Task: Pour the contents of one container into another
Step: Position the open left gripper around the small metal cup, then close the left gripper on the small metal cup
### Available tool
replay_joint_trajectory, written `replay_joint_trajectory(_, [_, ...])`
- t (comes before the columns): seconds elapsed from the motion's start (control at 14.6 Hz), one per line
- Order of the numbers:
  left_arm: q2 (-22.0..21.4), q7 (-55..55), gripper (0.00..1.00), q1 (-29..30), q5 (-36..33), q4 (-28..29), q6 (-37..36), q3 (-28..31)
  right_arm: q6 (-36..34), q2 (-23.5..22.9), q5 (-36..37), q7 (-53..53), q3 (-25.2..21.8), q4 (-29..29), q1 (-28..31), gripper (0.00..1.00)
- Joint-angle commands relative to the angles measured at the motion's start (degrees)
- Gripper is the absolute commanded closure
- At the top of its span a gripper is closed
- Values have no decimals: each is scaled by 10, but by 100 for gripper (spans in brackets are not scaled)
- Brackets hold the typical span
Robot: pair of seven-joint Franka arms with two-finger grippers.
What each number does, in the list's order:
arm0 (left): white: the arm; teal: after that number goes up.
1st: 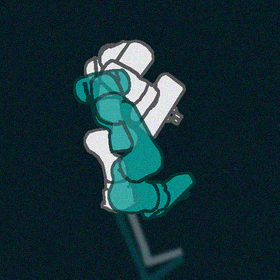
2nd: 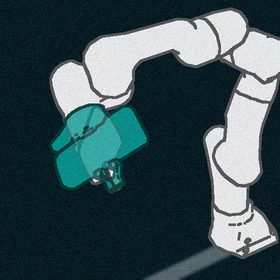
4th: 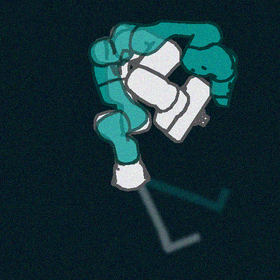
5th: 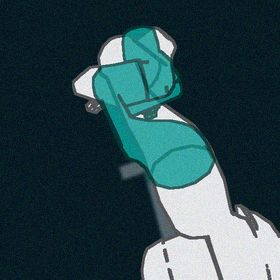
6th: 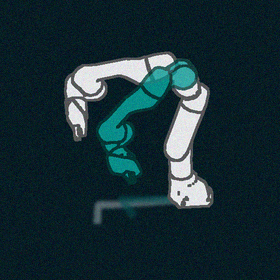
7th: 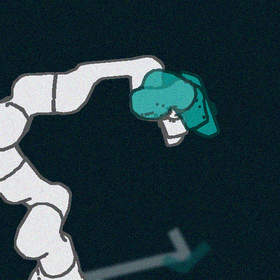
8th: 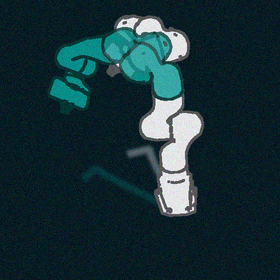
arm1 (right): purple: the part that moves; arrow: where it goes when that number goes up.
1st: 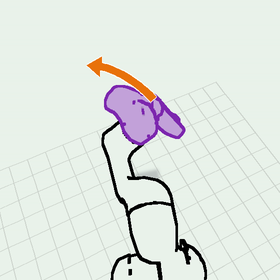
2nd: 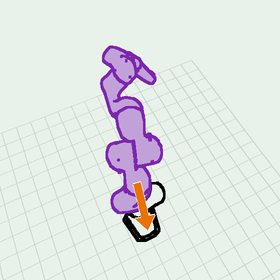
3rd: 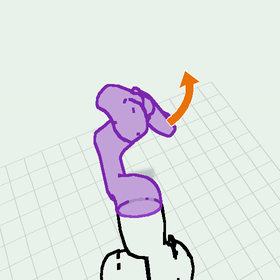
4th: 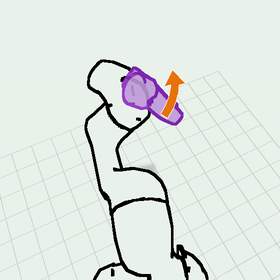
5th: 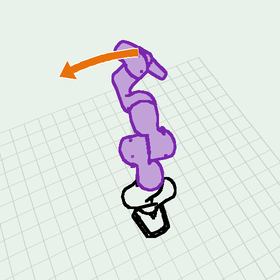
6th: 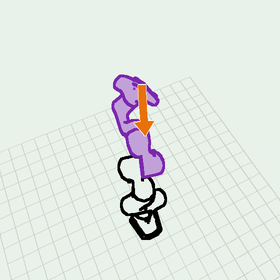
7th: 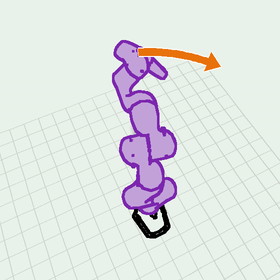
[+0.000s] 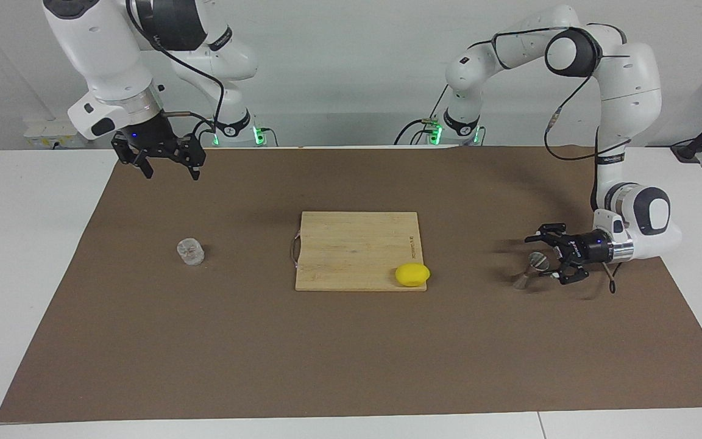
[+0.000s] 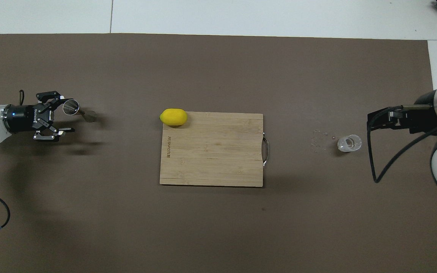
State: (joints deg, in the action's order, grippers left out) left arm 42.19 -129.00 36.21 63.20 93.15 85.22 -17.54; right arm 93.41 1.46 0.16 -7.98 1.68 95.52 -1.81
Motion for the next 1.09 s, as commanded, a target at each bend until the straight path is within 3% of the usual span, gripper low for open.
replay_joint_trajectory(0.0, [-9,-13,3,7,1,14,-9,-6,-4,13,4,14,1,13,6,0])
replay_joint_trajectory(0.34, [-9,-13,4,7,6,12,-9,-7,-4,13,4,15,1,13,6,0])
replay_joint_trajectory(0.61, [-9,-13,21,7,7,12,-9,-7,-4,13,4,15,1,13,6,0])
replay_joint_trajectory(1.02, [-9,-13,26,3,15,10,-3,-7,-4,13,4,15,1,13,6,0])
